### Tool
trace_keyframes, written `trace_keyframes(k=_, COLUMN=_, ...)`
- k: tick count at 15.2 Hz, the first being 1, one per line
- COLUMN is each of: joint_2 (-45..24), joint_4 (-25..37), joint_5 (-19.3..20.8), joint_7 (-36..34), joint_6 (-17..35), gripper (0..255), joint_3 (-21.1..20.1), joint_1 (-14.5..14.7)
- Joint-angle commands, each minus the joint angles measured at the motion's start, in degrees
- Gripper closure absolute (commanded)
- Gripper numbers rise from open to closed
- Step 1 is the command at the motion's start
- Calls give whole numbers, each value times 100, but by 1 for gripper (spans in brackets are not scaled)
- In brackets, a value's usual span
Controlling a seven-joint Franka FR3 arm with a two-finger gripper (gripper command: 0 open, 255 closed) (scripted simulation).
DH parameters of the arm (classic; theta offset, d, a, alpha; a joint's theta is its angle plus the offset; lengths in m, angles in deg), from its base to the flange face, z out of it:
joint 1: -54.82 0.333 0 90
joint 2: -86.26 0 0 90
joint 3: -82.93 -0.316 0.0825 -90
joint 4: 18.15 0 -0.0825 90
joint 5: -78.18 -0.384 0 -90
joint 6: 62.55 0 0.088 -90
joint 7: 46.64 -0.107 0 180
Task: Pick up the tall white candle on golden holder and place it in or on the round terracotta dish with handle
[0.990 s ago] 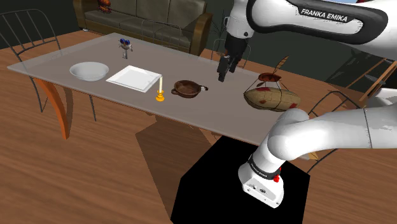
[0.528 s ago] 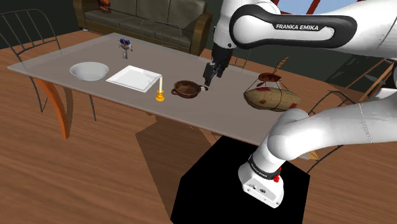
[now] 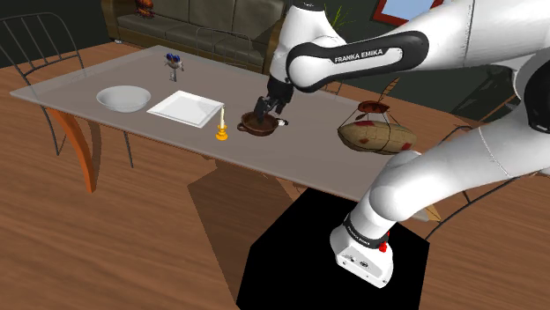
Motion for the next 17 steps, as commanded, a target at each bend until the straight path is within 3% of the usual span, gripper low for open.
trace_keyframes(k=1, joint_2=-407, joint_4=36, joint_5=47, joint_7=-142, joint_6=552, gripper=0, joint_3=-42, joint_1=-61)
trace_keyframes(k=10, joint_2=-2364, joint_4=807, joint_5=657, joint_7=-1066, joint_6=2430, gripper=0, joint_3=-286, joint_1=-388)
trace_keyframes(k=17, joint_2=-3675, joint_4=1704, joint_5=1492, joint_7=-1955, joint_6=3241, gripper=0, joint_3=-203, joint_1=-418)
